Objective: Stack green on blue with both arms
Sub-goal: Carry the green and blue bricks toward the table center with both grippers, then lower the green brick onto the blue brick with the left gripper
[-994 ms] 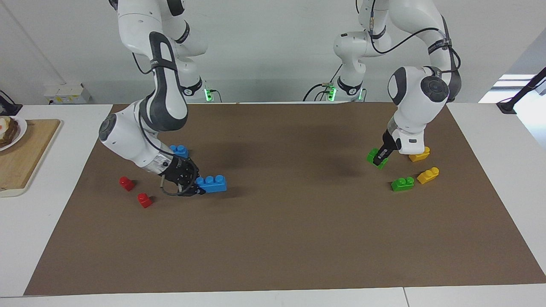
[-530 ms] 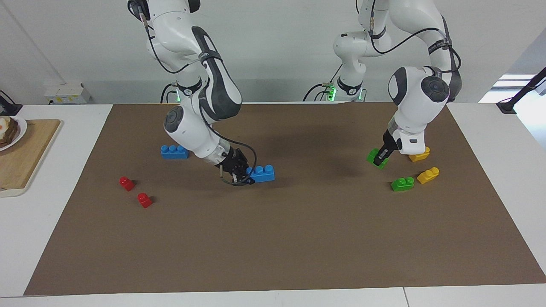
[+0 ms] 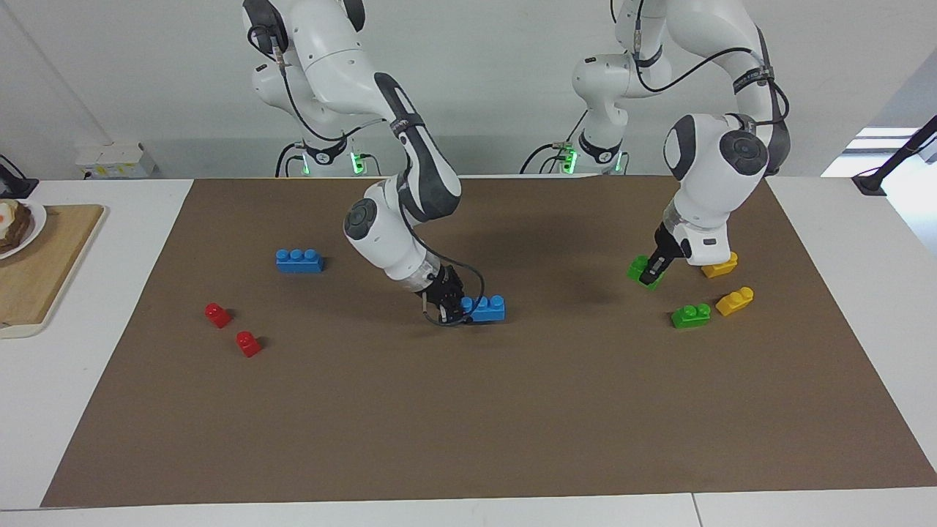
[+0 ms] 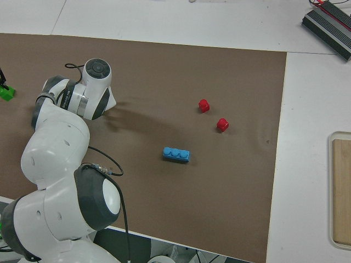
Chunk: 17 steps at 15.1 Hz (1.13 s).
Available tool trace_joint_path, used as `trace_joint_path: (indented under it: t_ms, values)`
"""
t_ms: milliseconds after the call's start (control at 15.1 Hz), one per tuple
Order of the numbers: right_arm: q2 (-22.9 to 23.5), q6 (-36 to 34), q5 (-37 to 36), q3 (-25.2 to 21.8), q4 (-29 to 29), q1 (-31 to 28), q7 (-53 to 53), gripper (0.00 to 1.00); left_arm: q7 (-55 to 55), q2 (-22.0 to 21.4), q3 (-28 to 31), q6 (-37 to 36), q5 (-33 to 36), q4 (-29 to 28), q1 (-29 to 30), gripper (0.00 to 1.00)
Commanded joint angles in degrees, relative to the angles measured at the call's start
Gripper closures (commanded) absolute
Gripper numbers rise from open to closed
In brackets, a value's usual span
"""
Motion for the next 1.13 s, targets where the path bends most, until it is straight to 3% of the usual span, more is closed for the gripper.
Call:
trace_joint_path:
  t_ms: [0, 795, 1060]
  values:
    - [0.5, 1.4, 1.6, -0.3, 0.3, 0.7, 1.5, 1.0, -8.5, 1.8, 0.5, -0.2, -0.4, 2.6, -2.1, 1.0]
    - [2.4, 4.1, 1.7, -0.3, -0.6, 2.0, 2.5, 1.0, -37.3, 3.8, 0.6, 2.3, 2.9, 7.1, -13.4, 1.0]
    - [2.3, 5.5, 1.6, -0.4, -2.3, 1.9, 2.2, 1.0, -43.5, 7.5, 0.5, 1.4, 5.4, 12.1, -17.4, 1.0]
